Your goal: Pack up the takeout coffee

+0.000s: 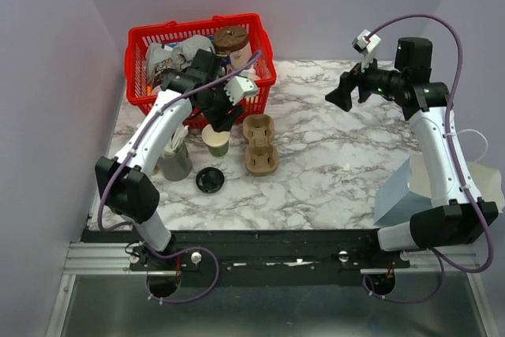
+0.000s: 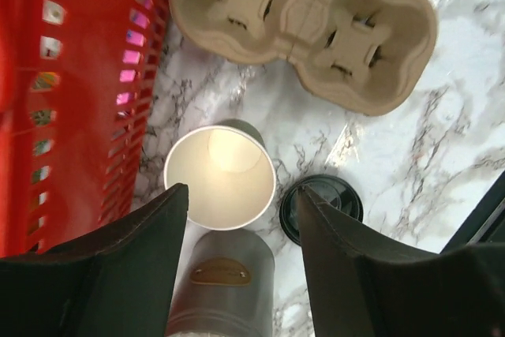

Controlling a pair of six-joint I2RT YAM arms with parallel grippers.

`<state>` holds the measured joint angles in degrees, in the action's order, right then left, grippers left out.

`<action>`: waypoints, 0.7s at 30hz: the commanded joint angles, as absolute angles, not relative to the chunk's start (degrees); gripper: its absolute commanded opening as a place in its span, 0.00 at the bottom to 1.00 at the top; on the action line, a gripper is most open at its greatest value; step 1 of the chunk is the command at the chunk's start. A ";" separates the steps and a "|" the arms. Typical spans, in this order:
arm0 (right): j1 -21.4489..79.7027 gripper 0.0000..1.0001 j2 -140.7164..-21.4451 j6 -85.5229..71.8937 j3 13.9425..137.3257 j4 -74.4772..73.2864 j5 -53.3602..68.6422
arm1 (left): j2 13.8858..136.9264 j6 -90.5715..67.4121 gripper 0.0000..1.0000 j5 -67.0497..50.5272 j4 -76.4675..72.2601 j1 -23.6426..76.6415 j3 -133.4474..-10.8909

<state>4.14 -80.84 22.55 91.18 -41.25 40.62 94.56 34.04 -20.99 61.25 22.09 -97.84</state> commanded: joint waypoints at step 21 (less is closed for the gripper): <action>4.22 1.00 -80.07 22.24 90.35 -41.40 42.63 | 98.35 26.63 0.50 -4.75 52.82 26.54 -83.06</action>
<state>4.14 -80.44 22.52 90.76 -41.25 41.01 98.28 27.75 -6.55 55.35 26.04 -83.83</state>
